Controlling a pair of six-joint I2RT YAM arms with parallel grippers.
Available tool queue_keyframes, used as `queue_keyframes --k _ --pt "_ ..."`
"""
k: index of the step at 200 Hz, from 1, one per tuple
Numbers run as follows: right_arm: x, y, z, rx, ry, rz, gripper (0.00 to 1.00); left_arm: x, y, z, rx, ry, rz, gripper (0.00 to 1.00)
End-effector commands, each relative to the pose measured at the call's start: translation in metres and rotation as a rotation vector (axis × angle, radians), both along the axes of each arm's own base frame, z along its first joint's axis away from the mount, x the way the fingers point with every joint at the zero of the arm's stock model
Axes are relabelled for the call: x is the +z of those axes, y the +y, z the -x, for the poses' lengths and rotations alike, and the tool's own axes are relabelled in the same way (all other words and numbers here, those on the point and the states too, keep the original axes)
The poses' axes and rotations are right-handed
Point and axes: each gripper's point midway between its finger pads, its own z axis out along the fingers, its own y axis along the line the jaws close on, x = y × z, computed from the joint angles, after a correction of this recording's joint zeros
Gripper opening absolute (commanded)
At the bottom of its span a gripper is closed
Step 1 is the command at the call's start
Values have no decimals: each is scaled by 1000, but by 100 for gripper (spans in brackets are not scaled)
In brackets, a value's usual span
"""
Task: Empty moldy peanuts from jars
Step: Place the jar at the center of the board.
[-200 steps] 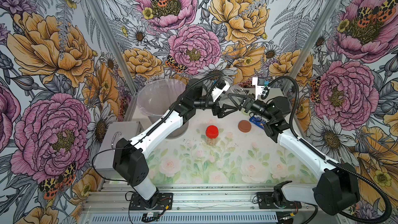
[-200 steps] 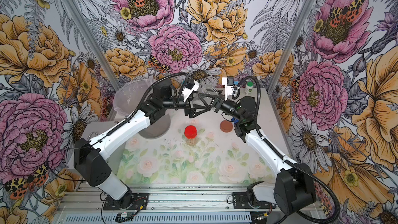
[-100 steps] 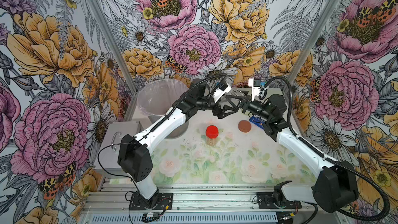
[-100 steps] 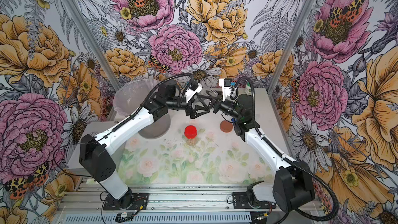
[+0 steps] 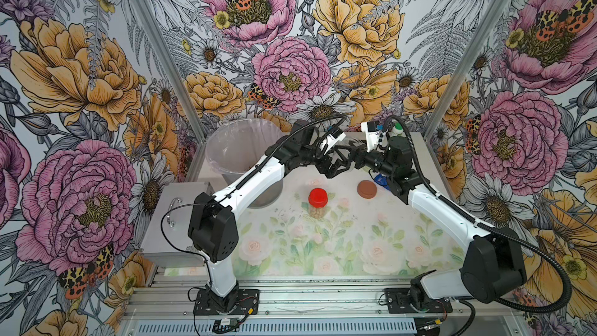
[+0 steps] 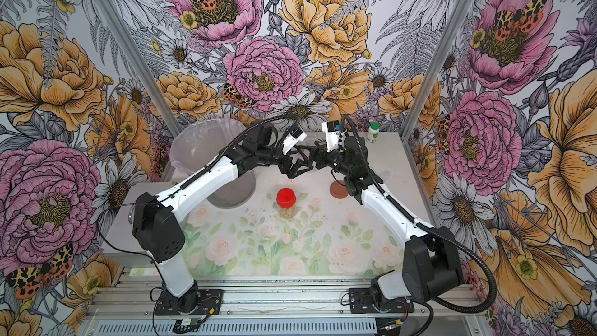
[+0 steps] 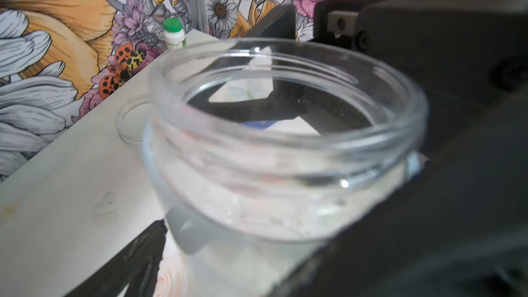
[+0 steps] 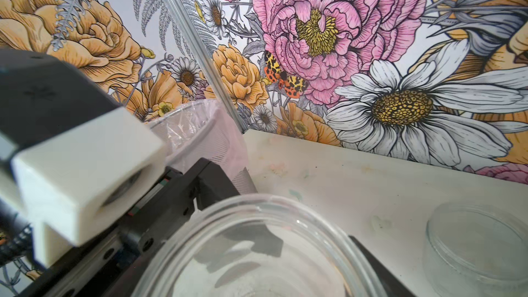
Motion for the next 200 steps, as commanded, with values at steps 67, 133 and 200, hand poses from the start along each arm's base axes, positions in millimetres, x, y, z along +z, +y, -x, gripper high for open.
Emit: queue_keyframes --k 67,133,200 --pt "-79 4 -59 -76 10 183 40 -81 33 -81 345 14 -247 99" --pt "-89 10 -79 -85 -12 157 40 -98 48 -88 394 24 -295 99" --pt "-113 23 -106 -53 10 186 40 -98 72 -96 490 18 -324 99"
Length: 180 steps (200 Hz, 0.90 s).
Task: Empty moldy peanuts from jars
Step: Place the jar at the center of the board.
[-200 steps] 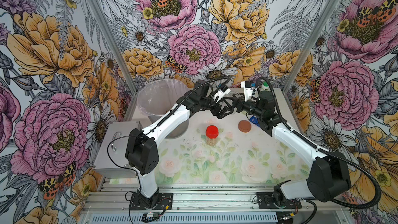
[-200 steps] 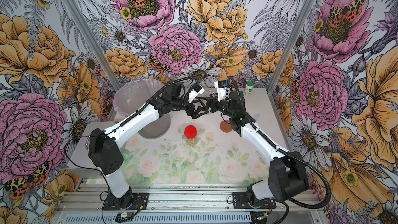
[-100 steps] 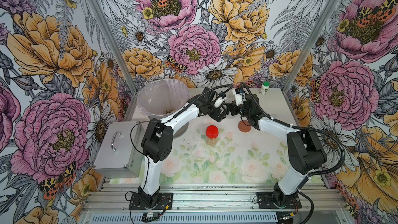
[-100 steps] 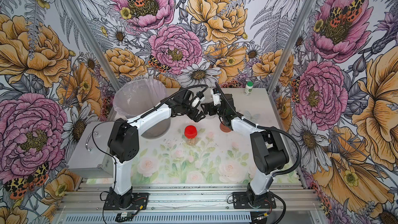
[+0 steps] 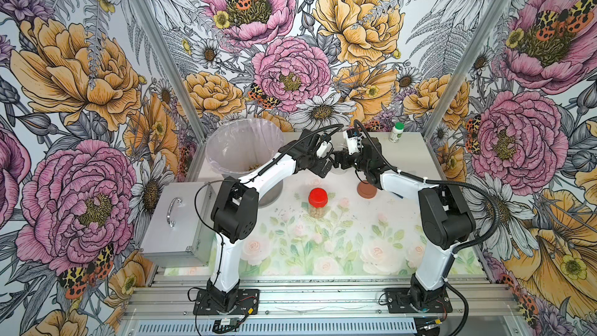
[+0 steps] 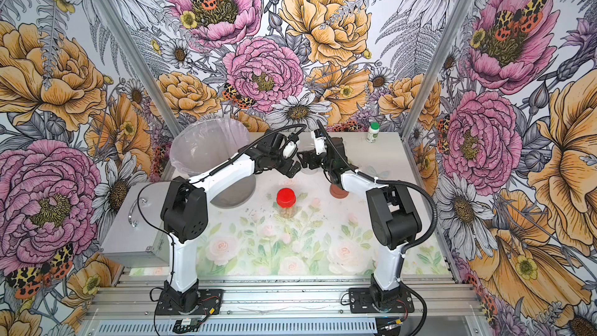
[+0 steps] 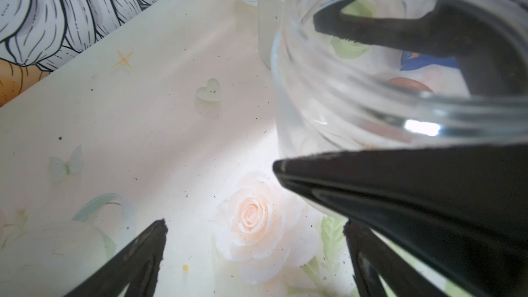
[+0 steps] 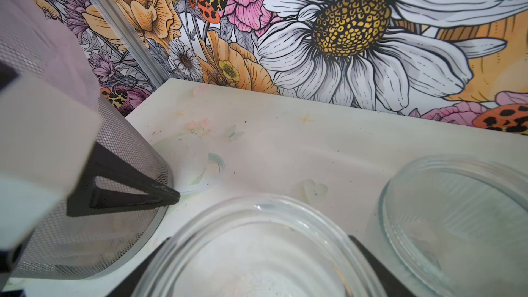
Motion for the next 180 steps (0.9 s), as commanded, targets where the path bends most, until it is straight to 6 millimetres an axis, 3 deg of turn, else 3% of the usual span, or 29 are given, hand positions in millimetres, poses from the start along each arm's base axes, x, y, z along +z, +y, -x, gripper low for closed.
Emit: queue_keyframes --k 1,52,97,139,180 --pt "20 17 -13 54 -94 -24 40 20 14 -13 70 -63 14 99" --pt "-11 22 -28 55 -116 9 40 30 43 -32 202 -98 -3 99" --pt "-25 28 -39 57 -118 32 40 32 61 -36 263 -106 -11 99" --pt "-40 36 -48 44 -101 71 43 38 64 -36 274 -118 -3 99" --pt "-40 43 -59 36 -93 86 46 38 58 -37 254 -115 8 99"
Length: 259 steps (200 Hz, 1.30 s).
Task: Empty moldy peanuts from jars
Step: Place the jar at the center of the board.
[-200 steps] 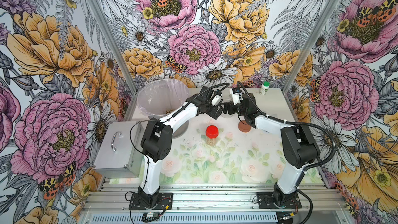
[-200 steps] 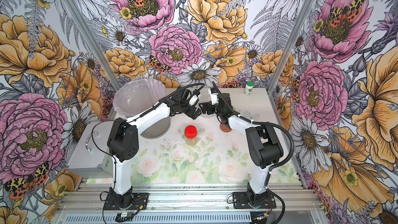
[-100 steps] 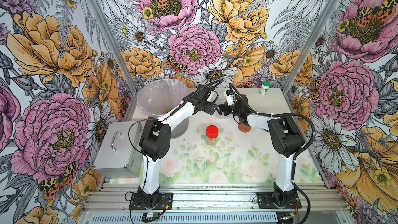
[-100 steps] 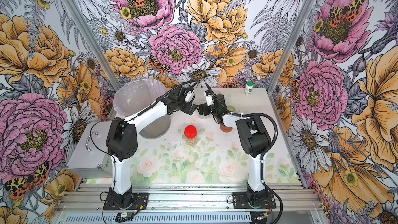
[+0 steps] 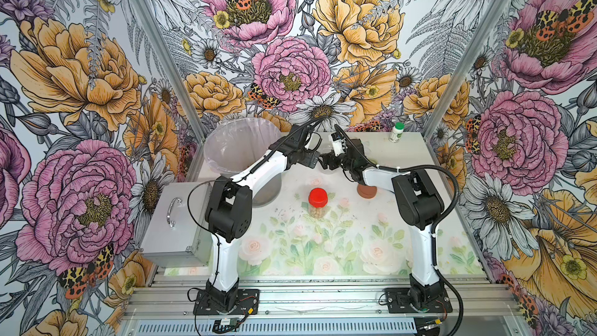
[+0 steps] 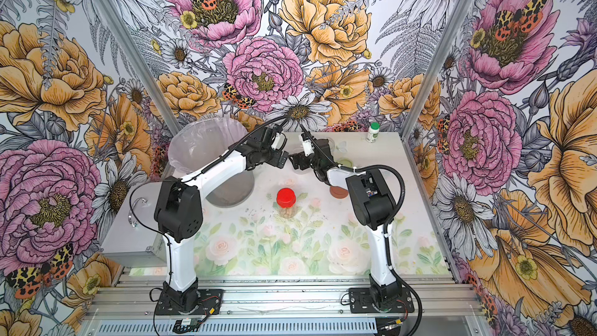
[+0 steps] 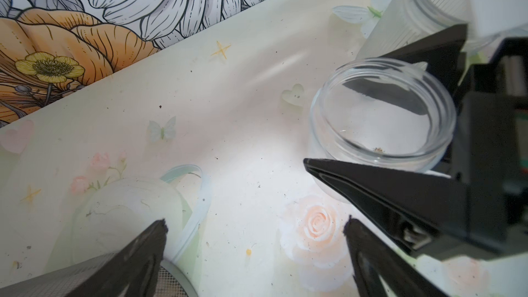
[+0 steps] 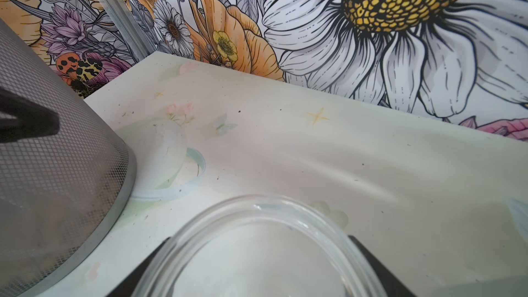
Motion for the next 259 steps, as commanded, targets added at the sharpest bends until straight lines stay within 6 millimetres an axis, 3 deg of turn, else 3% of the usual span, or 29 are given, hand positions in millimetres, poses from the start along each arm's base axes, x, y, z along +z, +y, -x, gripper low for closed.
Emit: queue_keyframes --k 1,64,118,154,207,259 --pt "20 8 -16 -7 -68 0 46 25 2 -4 13 -57 35 99" --pt "12 11 -27 -31 -5 33 63 29 -1 -7 4 -65 61 99" --pt "8 12 -24 -38 15 54 62 30 1 -12 5 -70 81 99" --pt "6 12 -16 -43 38 64 61 31 4 -12 8 -71 89 99" --pt "-6 1 11 -84 86 73 61 32 1 -8 5 -69 118 99" --pt "-6 -10 33 -125 71 77 61 32 -4 -6 2 -75 137 99"
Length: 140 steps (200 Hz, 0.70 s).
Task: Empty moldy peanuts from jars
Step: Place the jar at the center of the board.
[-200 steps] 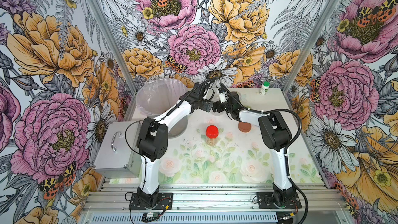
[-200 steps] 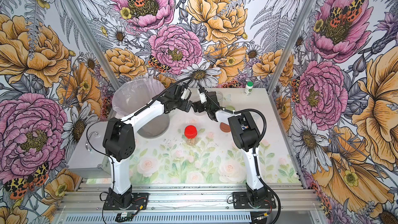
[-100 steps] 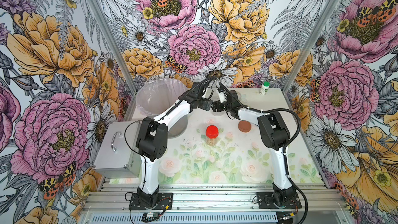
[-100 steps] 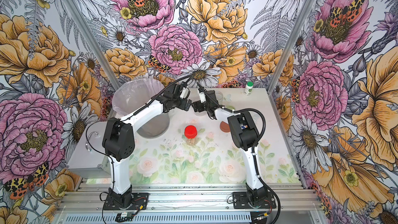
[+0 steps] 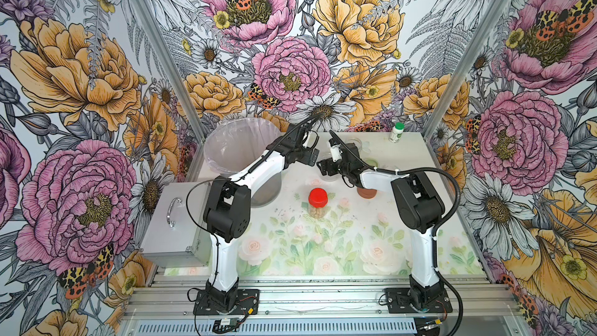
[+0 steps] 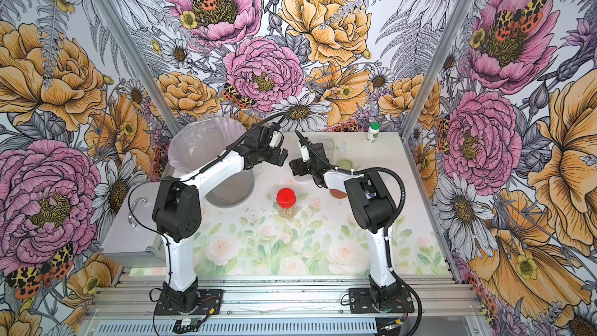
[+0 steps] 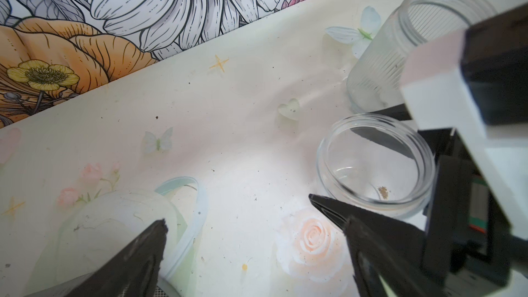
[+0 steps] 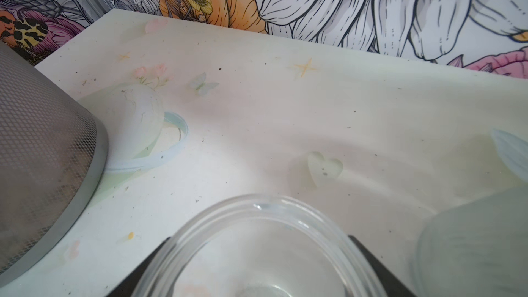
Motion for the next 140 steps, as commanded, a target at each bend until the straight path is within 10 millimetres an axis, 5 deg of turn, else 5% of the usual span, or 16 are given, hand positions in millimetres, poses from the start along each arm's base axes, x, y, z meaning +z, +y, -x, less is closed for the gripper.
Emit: queue_keyframes --k 1,45,140 --pt "21 -1 5 -33 -39 -23 61 27 -3 1 0 -55 62 99" --pt "12 1 33 -68 27 39 62 29 -4 2 3 -62 66 99" --pt "-30 -36 82 -163 -7 31 61 33 -2 6 5 -84 59 99"
